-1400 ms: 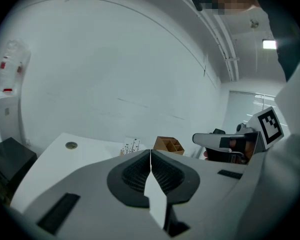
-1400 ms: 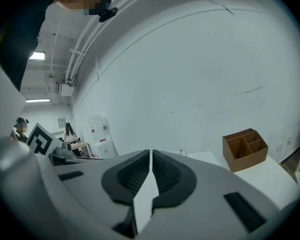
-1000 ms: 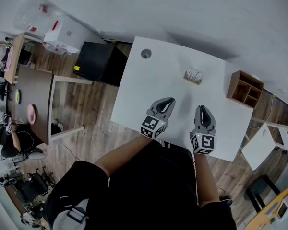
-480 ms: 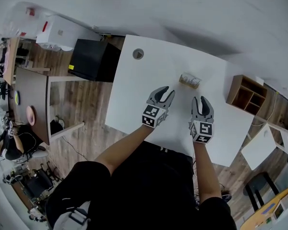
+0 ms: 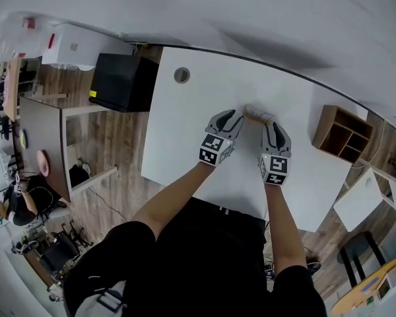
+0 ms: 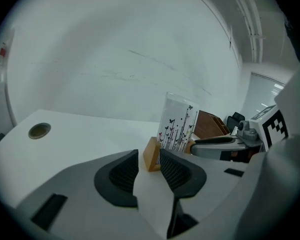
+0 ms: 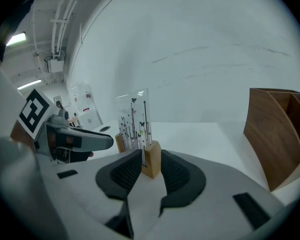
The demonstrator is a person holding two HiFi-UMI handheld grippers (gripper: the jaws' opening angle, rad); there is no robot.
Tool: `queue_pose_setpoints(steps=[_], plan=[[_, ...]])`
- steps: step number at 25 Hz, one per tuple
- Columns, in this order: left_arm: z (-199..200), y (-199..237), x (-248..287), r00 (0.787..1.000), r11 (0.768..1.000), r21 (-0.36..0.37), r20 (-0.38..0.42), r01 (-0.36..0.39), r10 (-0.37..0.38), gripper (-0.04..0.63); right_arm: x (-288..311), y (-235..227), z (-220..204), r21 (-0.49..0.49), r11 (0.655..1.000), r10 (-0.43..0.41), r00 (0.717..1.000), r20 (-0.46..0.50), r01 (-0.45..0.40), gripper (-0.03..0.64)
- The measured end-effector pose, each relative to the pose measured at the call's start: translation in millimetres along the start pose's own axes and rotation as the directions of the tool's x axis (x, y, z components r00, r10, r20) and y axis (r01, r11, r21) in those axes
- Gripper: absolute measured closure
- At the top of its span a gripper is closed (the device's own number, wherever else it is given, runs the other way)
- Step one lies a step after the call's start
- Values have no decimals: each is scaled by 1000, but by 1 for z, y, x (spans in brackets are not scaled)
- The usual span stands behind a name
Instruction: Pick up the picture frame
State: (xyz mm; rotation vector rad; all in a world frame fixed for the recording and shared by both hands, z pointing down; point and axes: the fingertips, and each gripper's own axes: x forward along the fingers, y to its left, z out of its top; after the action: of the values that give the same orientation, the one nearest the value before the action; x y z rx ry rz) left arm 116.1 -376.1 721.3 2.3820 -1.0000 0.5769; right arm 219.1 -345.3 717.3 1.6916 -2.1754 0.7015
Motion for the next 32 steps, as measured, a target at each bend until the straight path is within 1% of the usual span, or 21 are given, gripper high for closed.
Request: queue_pose_setpoints(steps=[5, 8, 12, 16, 19, 23, 28, 32], plan=[[-2, 2, 13, 1000, 1000, -9, 0, -5, 5, 470, 10, 0, -5, -19, 1000, 13, 1000, -16, -13, 494], [1, 3, 16, 1000, 1000, -5, 2, 2, -2, 471, 13, 1, -7, 6, 1000, 13, 1000, -14, -13, 494], [4, 0, 19, 1000, 1000, 20, -1, 10, -10, 469, 14, -3, -7, 17, 1000, -3, 1000, -7, 3, 495], [6, 2, 21, 1000, 998, 53, -7, 14, -13, 471, 17, -3, -6, 18, 1000, 1, 1000, -4, 0, 495], [7, 2, 23, 1000, 998, 68, -5, 13, -12, 469, 16, -5, -6, 15, 1000, -4, 1000, -4, 4, 495], [4, -4, 23, 1000, 996, 89, -20, 17, -15, 469, 15, -5, -7, 12, 1000, -4, 1000, -6, 4, 495], [9, -8, 34, 1000, 995, 92, -17, 23, -21, 469, 18, -7, -4, 11, 1000, -9, 1000, -7, 9, 495], [8, -8, 36, 999, 994, 103, -30, 30, -27, 474, 19, -7, -6, 3, 1000, -3, 1000, -12, 3, 498]])
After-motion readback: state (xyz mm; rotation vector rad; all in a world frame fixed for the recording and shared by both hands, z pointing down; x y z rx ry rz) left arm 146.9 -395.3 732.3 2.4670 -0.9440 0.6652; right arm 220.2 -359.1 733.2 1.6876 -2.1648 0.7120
